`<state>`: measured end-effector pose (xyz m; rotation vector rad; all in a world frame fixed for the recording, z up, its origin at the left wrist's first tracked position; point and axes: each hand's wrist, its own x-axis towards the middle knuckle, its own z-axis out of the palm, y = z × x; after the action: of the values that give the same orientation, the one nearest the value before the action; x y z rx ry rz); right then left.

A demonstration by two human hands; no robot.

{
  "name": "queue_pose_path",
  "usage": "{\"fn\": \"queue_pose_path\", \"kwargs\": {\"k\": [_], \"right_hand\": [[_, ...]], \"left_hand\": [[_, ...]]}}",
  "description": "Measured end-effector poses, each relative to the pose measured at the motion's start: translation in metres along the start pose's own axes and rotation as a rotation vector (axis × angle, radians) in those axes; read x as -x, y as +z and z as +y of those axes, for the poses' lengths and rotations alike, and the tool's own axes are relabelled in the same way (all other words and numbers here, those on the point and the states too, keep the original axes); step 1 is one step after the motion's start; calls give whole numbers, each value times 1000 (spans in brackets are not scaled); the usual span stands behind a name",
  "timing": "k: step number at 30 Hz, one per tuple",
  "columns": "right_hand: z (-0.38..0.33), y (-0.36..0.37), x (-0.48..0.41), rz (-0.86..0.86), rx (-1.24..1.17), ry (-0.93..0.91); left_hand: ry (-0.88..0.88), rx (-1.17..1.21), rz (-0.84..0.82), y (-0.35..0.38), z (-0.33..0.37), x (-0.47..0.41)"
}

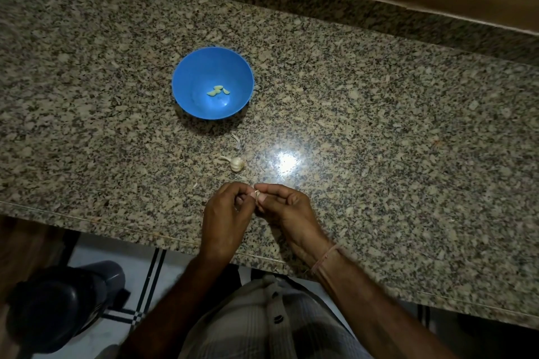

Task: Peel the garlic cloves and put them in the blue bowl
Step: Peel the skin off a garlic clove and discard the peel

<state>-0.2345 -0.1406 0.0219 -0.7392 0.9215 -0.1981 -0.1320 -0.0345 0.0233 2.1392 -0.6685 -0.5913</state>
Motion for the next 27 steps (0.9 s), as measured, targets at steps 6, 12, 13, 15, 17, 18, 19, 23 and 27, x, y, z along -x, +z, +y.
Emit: {"fn": "queue_pose_path", "kwargs": {"k": [6,12,13,15,17,18,19,23,27], "right_hand": [[-2,-3,0,19,6,-8],[-3,-8,-7,64,13,3],[-3,-8,-7,66,14,3],[-5,-7,-8,67,33,3],[-6,-5,-8,67,70,-4],[-6,-4,-8,66,80,-13],[-5,-3,-7,65,83,-21],[-1,-1,-9,38,89,-38],[0,2,-6,16,195,-90]], "left_hand": [[-92,20,121,-1,-6,-6],[-37,-71,106,-4,-14,-9],[-12,-78,100,-4,-14,-9],[-6,-101,105,-4,-14,-7],[-36,-144,129,-5,-13,-5],[-34,-144,125,-5,-13,-4],[-13,-125,105,-5,-13,-3],[30,-12,32,-4,-8,-1],[-15,-58,78,-1,-16,1]]}}
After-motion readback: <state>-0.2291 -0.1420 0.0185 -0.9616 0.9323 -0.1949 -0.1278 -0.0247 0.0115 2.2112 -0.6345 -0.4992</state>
